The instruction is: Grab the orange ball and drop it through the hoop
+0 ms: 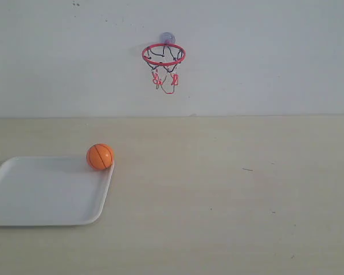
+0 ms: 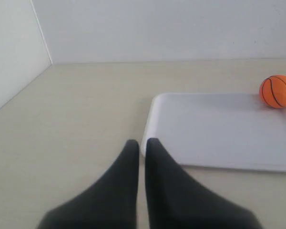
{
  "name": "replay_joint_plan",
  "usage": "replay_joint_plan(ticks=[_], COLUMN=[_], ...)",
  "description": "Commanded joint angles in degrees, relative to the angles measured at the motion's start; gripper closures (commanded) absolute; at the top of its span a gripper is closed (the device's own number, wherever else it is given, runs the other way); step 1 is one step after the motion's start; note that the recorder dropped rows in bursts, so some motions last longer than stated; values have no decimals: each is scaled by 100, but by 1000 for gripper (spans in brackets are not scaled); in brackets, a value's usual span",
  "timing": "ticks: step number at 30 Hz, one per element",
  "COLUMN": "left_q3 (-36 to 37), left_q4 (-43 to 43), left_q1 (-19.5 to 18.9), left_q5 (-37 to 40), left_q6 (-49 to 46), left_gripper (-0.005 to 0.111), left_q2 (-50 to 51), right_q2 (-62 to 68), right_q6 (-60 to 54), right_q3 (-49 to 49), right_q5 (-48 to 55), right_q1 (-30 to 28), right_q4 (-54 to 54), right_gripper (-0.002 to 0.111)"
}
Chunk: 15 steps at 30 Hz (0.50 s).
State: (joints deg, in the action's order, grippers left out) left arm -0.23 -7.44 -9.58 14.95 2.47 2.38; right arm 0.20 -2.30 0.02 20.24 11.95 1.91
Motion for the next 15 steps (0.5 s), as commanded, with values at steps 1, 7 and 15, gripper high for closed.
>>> replay_joint_plan(ticks=[1,7,15], left_q3=[23,23,23], left_q4=[8,8,8], left_q1=[-3,-3,-3], left_q5=[-21,-21,-21], left_q6=[53,53,53], left_gripper=[103,103,103], left_q2=[6,6,6], right_q2=[-20,-20,-20], right_q6=[-19,-19,-626], right_q3=[-2,-2,-2], right_q5=[-29,-29,-842], right_q1=[5,5,5], right_q4=[-3,-3,-416], right_gripper=[109,109,109])
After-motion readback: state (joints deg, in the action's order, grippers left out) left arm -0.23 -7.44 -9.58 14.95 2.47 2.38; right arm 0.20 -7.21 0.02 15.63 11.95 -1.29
